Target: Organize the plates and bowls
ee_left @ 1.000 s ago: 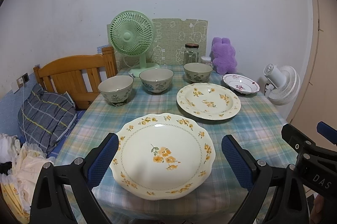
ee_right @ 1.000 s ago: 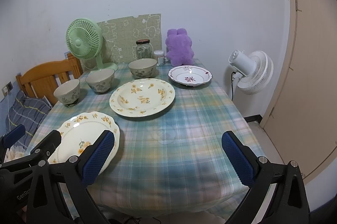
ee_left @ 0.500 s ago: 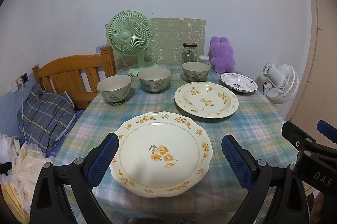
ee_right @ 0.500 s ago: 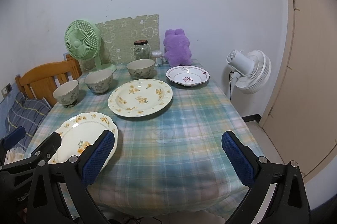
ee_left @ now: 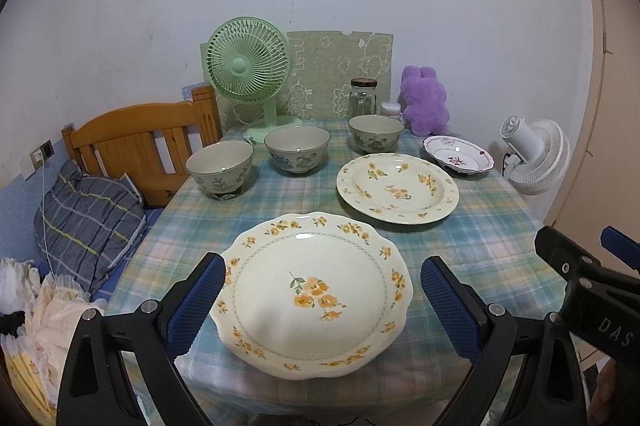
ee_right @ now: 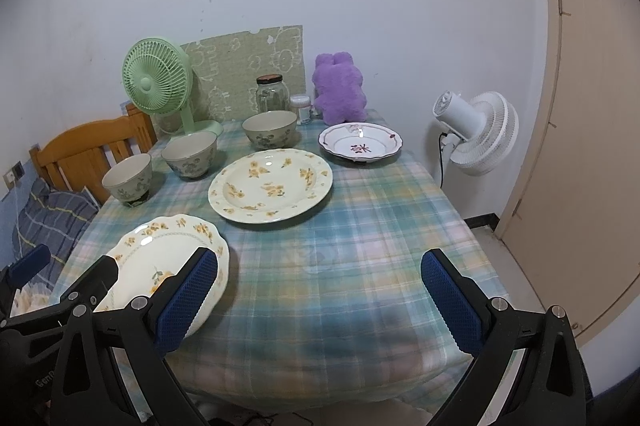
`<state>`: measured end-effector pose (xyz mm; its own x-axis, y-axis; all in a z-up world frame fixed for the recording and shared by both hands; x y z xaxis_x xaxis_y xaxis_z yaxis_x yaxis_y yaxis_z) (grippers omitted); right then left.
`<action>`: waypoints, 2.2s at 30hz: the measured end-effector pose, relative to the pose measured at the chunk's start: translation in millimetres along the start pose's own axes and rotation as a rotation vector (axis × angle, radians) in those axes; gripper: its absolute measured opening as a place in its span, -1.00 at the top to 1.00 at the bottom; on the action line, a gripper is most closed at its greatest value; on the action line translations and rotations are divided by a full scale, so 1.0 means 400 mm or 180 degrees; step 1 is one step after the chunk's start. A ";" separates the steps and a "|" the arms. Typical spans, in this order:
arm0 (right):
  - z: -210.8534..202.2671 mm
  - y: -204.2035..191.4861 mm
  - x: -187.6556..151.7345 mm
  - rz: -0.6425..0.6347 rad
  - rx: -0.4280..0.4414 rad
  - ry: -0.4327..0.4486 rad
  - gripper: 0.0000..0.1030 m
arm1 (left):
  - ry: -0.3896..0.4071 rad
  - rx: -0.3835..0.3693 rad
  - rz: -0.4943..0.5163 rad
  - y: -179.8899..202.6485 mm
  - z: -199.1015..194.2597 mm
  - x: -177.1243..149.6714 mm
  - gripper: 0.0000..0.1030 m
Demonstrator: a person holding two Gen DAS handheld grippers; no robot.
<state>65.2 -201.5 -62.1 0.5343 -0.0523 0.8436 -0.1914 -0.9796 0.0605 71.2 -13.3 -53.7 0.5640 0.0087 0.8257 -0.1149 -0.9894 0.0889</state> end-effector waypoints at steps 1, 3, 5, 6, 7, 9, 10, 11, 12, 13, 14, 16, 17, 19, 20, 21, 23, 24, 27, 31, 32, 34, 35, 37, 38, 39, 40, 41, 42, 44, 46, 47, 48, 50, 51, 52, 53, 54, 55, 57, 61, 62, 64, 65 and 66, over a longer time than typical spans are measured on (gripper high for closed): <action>0.001 -0.004 0.002 0.0014 -0.0002 -0.0008 -0.99 | -0.0014 -0.0005 0.0000 -0.006 0.004 0.002 -0.91; 0.010 -0.018 0.012 0.0036 0.0009 -0.0039 -0.97 | -0.0031 -0.0003 -0.0006 -0.021 0.012 0.009 -0.91; 0.017 -0.039 0.018 0.0025 0.0029 -0.0065 -0.94 | -0.0050 0.0003 -0.0014 -0.038 0.023 0.018 -0.91; 0.021 -0.050 0.021 0.0011 0.0030 -0.0073 -0.92 | -0.0053 0.0010 -0.0017 -0.047 0.028 0.023 -0.91; 0.028 -0.055 0.025 0.0007 0.0031 -0.0082 -0.91 | -0.0058 0.0015 -0.0017 -0.054 0.034 0.028 -0.91; 0.038 -0.077 0.031 0.0001 0.0034 -0.0108 -0.91 | -0.0086 0.0023 -0.0012 -0.070 0.050 0.038 -0.88; 0.046 -0.082 0.035 0.0002 0.0036 -0.0119 -0.90 | -0.0113 0.0024 -0.0002 -0.080 0.061 0.042 -0.86; 0.053 -0.094 0.039 -0.0002 0.0038 -0.0131 -0.90 | -0.0138 0.0028 0.0007 -0.088 0.071 0.046 -0.84; 0.060 -0.107 0.042 -0.0005 0.0041 -0.0150 -0.90 | -0.0159 0.0030 0.0011 -0.095 0.078 0.050 -0.82; 0.067 -0.114 0.046 -0.0005 0.0045 -0.0166 -0.90 | -0.0181 0.0028 0.0013 -0.103 0.087 0.053 -0.82; 0.076 -0.127 0.050 -0.0007 0.0046 -0.0186 -0.90 | -0.0213 0.0027 0.0013 -0.117 0.100 0.055 -0.81; 0.097 -0.150 0.056 -0.0013 0.0061 -0.0230 -0.87 | -0.0277 0.0026 0.0011 -0.137 0.122 0.057 -0.81; 0.106 -0.163 0.057 -0.0018 0.0074 -0.0254 -0.86 | -0.0300 0.0028 0.0013 -0.142 0.130 0.056 -0.81; 0.126 -0.190 0.059 -0.0034 0.0103 -0.0302 -0.83 | -0.0370 0.0002 0.0025 -0.158 0.154 0.055 -0.81; 0.137 -0.208 0.059 -0.0057 0.0118 -0.0329 -0.83 | -0.0396 -0.0006 0.0038 -0.164 0.165 0.055 -0.81; 0.145 -0.221 0.059 -0.0074 0.0126 -0.0346 -0.83 | -0.0419 -0.0013 0.0049 -0.167 0.174 0.056 -0.81; 0.163 -0.254 0.058 -0.0117 0.0146 -0.0399 -0.83 | -0.0492 -0.0036 0.0082 -0.175 0.196 0.051 -0.81; 0.174 -0.271 0.055 -0.0144 0.0151 -0.0432 -0.82 | -0.0536 -0.0052 0.0095 -0.180 0.208 0.046 -0.81; 0.196 -0.308 0.037 -0.0195 0.0160 -0.0534 -0.78 | -0.0679 -0.0097 0.0096 -0.197 0.237 0.023 -0.81; 0.227 -0.351 -0.004 -0.0217 0.0135 -0.0734 -0.74 | -0.0887 -0.0121 0.0070 -0.226 0.271 -0.016 -0.74; 0.234 -0.359 -0.014 -0.0210 0.0129 -0.0785 -0.74 | -0.0929 -0.0126 0.0052 -0.233 0.278 -0.025 -0.73; 0.245 -0.373 -0.034 -0.0214 0.0113 -0.0862 -0.72 | -0.1044 -0.0144 0.0002 -0.248 0.295 -0.047 -0.72; 0.252 -0.380 -0.045 -0.0223 0.0099 -0.0911 -0.72 | -0.1088 -0.0142 -0.0014 -0.254 0.301 -0.056 -0.72; 0.264 -0.391 -0.062 -0.0246 0.0077 -0.1005 -0.68 | -0.1184 -0.0142 -0.0053 -0.264 0.315 -0.074 -0.69; 0.273 -0.397 -0.071 -0.0262 0.0064 -0.1061 -0.68 | -0.1231 -0.0143 -0.0061 -0.266 0.322 -0.083 -0.65; 0.281 -0.402 -0.076 -0.0275 0.0051 -0.1092 -0.67 | -0.1277 -0.0144 -0.0065 -0.267 0.327 -0.093 -0.63; 0.291 -0.408 -0.086 -0.0298 0.0029 -0.1149 -0.67 | -0.1327 -0.0160 -0.0071 -0.266 0.332 -0.103 -0.62; 0.298 -0.411 -0.096 -0.0317 0.0018 -0.1199 -0.67 | -0.1359 -0.0169 -0.0075 -0.265 0.336 -0.112 -0.62; 0.306 -0.414 -0.107 -0.0336 0.0017 -0.1252 -0.65 | -0.1386 -0.0168 -0.0073 -0.266 0.338 -0.117 -0.62; 0.316 -0.417 -0.124 -0.0350 0.0014 -0.1333 -0.62 | -0.1451 -0.0173 -0.0073 -0.266 0.347 -0.127 -0.62; 0.327 -0.416 -0.136 -0.0348 0.0004 -0.1397 -0.61 | -0.1507 -0.0191 -0.0098 -0.268 0.357 -0.136 -0.61; 0.333 -0.415 -0.140 -0.0347 -0.0001 -0.1431 -0.61 | -0.1528 -0.0208 -0.0114 -0.270 0.360 -0.139 -0.60; 0.337 -0.416 -0.143 -0.0344 0.0003 -0.1459 -0.60 | -0.1555 -0.0214 -0.0123 -0.271 0.365 -0.143 -0.58; 0.348 -0.419 -0.147 -0.0358 -0.0007 -0.1506 -0.60 | -0.1586 -0.0232 -0.0150 -0.277 0.370 -0.147 -0.57; 0.354 -0.419 -0.149 -0.0363 -0.0016 -0.1520 -0.60 | -0.1589 -0.0233 -0.0164 -0.279 0.372 -0.145 -0.56; 0.361 -0.419 -0.148 -0.0349 -0.0018 -0.1538 -0.60 | -0.1591 -0.0226 -0.0163 -0.280 0.374 -0.144 -0.56; 0.367 -0.418 -0.148 -0.0340 -0.0015 -0.1557 -0.60 | -0.1591 -0.0220 -0.0158 -0.280 0.376 -0.143 -0.55; 0.365 -0.421 -0.149 -0.0337 -0.0015 -0.1571 -0.60 | -0.1592 -0.0217 -0.0153 -0.278 0.380 -0.140 -0.55; 0.370 -0.421 -0.149 -0.0327 -0.0013 -0.1589 -0.60 | -0.1595 -0.0219 -0.0144 -0.278 0.382 -0.139 -0.56; 0.382 -0.420 -0.151 -0.0329 -0.0029 -0.1633 -0.60 | -0.1601 -0.0224 -0.0130 -0.277 0.386 -0.139 -0.56; 0.384 -0.425 -0.154 -0.0326 -0.0100 -0.1659 -0.62 | -0.1626 -0.0239 -0.0102 -0.278 0.390 -0.138 -0.55; 0.385 -0.425 -0.154 -0.0325 -0.0116 -0.1675 -0.62 | -0.1645 -0.0253 -0.0102 -0.278 0.391 -0.138 -0.55; 0.386 -0.425 -0.154 -0.0325 -0.0139 -0.1710 -0.62 | -0.1678 -0.0286 -0.0107 -0.277 0.393 -0.138 -0.54; 0.387 -0.424 -0.154 -0.0323 -0.0154 -0.1737 -0.62 | -0.1697 -0.0302 -0.0101 -0.277 0.393 -0.138 -0.54; 0.386 -0.424 -0.154 -0.0317 -0.0165 -0.1754 -0.63 | -0.1715 -0.0314 -0.0098 -0.276 0.393 -0.138 -0.54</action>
<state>192.1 -62.1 -206.6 0.9003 -0.0671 0.4300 -0.1508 -0.9749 0.1635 181.4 72.6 -196.6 0.9043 -0.0637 0.4221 -0.1533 -0.9714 0.1816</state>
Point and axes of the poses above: each gripper's, at about its wrist camera, not at the fingertips, and z roughly the way its jaws point, y to its right, x to its top, the point moved 10 cm from there along z, roughly the way its jaws point, and after that the axes turned 10 degrees about -x, right-handed, at the moved point
